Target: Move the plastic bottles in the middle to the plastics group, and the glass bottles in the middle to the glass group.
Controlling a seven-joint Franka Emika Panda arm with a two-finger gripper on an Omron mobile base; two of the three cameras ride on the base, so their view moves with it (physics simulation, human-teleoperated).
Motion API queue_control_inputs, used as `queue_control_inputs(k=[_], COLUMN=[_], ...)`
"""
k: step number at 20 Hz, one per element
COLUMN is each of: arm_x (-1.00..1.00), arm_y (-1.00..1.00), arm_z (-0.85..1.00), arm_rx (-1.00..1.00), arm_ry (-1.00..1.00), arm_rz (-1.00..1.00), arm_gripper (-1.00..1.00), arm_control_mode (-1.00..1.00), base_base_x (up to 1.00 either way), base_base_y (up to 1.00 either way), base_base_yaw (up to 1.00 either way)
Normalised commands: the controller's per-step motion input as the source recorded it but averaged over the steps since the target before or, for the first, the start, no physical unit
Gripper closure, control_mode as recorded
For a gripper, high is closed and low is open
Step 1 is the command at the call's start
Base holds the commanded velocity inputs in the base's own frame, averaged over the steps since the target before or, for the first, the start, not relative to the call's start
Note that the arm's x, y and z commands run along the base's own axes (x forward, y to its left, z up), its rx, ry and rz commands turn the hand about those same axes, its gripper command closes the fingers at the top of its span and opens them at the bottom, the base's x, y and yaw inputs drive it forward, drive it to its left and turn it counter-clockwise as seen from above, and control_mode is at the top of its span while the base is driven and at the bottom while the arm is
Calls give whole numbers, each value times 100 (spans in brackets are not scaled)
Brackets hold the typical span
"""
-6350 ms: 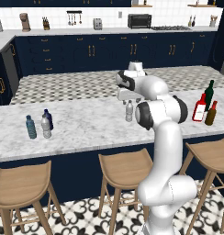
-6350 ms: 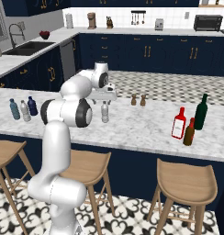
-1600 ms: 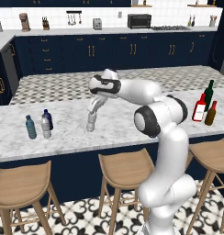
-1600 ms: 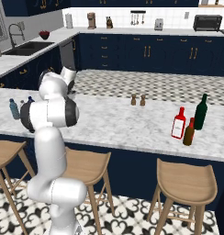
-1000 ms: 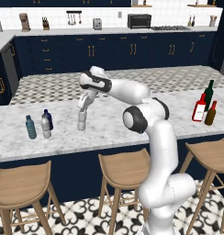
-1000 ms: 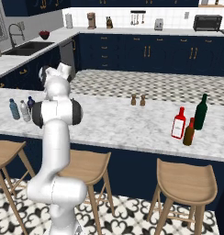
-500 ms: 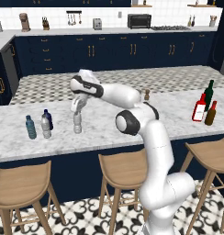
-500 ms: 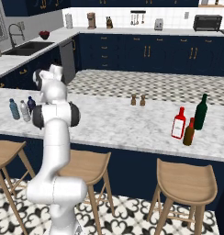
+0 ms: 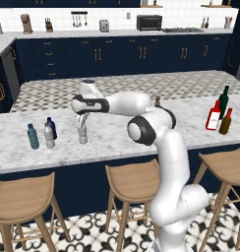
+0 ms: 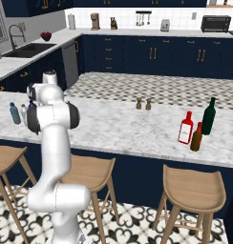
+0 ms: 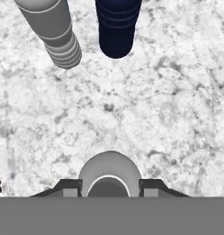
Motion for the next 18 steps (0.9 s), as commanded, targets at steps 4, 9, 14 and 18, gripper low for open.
queue_control_inputs(k=[4, 9, 14, 18], arm_x=[0, 1, 5, 22], arm_y=[0, 4, 20, 35], arm_z=[-3, 0, 5, 1], arm_rx=[7, 11, 6, 1], arm_ry=[-25, -1, 13, 12], arm_rz=[2, 3, 3, 3], arm_gripper=[100, 100, 100, 100], arm_control_mode=[-100, -100, -100, -100], base_base_x=[0, 0, 0, 0], base_base_y=[0, 0, 0, 0], base_base_yaw=[0, 0, 0, 0])
